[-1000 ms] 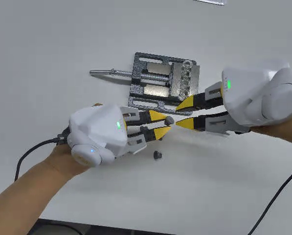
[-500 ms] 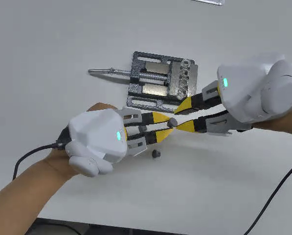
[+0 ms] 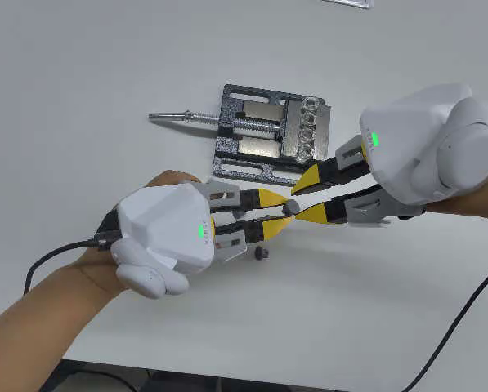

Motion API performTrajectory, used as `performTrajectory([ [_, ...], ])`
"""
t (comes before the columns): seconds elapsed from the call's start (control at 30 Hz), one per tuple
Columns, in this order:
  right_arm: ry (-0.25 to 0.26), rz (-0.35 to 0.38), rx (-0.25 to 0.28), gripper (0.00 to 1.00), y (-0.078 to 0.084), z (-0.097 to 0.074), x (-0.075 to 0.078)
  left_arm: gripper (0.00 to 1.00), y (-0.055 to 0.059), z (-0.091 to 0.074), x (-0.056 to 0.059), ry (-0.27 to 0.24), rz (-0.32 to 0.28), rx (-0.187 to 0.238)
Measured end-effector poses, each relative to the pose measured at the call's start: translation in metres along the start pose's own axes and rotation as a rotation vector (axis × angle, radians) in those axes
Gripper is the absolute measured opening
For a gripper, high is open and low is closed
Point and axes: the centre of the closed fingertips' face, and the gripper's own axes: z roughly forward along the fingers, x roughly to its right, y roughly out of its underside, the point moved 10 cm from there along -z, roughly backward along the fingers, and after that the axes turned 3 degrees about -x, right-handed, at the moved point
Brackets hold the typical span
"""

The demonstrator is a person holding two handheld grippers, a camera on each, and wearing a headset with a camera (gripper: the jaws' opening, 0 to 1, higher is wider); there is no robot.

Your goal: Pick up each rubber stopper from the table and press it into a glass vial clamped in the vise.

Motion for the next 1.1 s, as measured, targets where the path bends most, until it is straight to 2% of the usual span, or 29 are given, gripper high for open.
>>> performTrajectory([
  [0.1,-0.006,-0.003,0.0,0.13,-0.0003,0.0011,-0.0013,0.04,-0.0016,-0.0004,0.0004,-0.001,0.005,0.01],
  [0.57,-0.004,-0.027,-0.006,0.12,-0.0027,0.0019,-0.0041,0.04,-0.0018,-0.0017,0.0012,-0.001,0.027,0.005],
  [1.1,0.021,-0.023,-0.007,0.11,-0.0036,0.0016,-0.0047,0.05,0.0002,-0.0003,-0.0011,0.001,-0.031,0.008],
])
